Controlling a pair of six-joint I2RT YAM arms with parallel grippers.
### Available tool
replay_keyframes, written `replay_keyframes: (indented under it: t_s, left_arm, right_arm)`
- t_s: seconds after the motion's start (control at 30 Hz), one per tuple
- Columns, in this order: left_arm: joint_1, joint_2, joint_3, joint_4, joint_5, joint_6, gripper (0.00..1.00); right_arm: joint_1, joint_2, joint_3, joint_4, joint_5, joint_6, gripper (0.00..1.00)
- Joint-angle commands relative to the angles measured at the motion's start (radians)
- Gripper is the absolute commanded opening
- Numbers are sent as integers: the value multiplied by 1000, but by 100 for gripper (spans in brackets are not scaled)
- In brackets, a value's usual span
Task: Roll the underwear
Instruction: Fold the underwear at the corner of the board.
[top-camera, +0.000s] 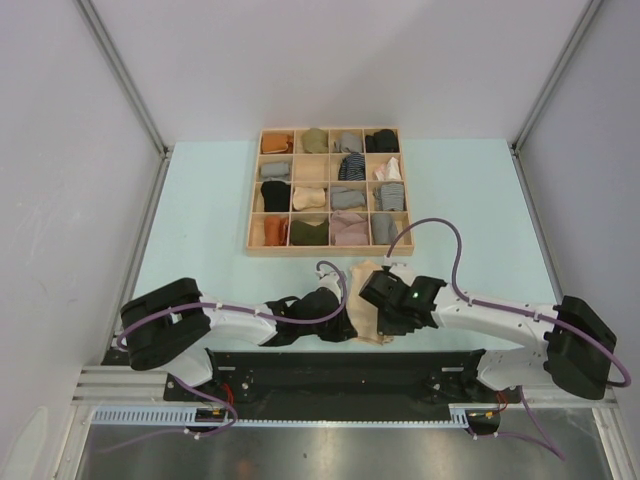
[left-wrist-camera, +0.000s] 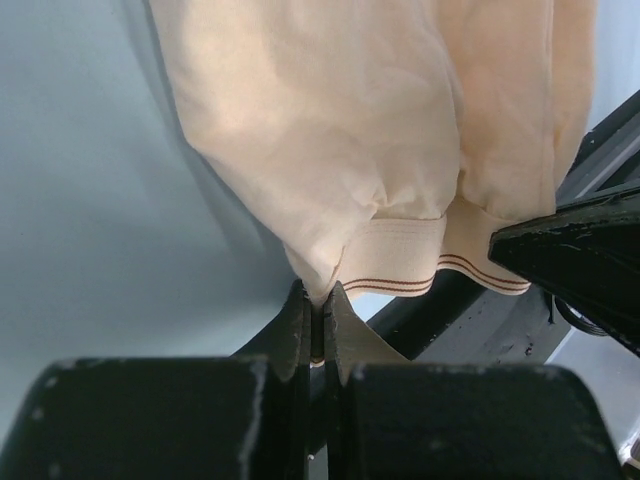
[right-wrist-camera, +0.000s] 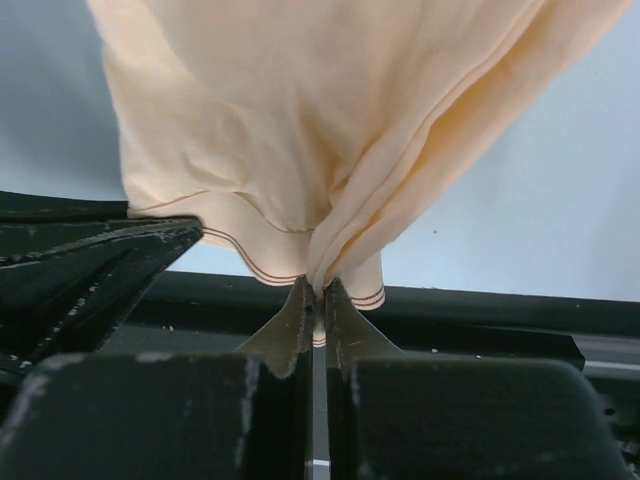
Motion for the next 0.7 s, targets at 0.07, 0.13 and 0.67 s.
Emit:
replay_keyframes:
  t_s: [0.07,0.13,0.67]
  left_arm:
    - [-7,11,13,-52,-32,38,0]
    - [-9,13,15,-52,-32,38,0]
    - [-9,-4,-2,-37,-41,37,0]
  right_arm:
    - [25,34,55,92,26,-10,0]
    - [28,52,60,108,21,-14,0]
    - [46,161,124,183,-9,-48,0]
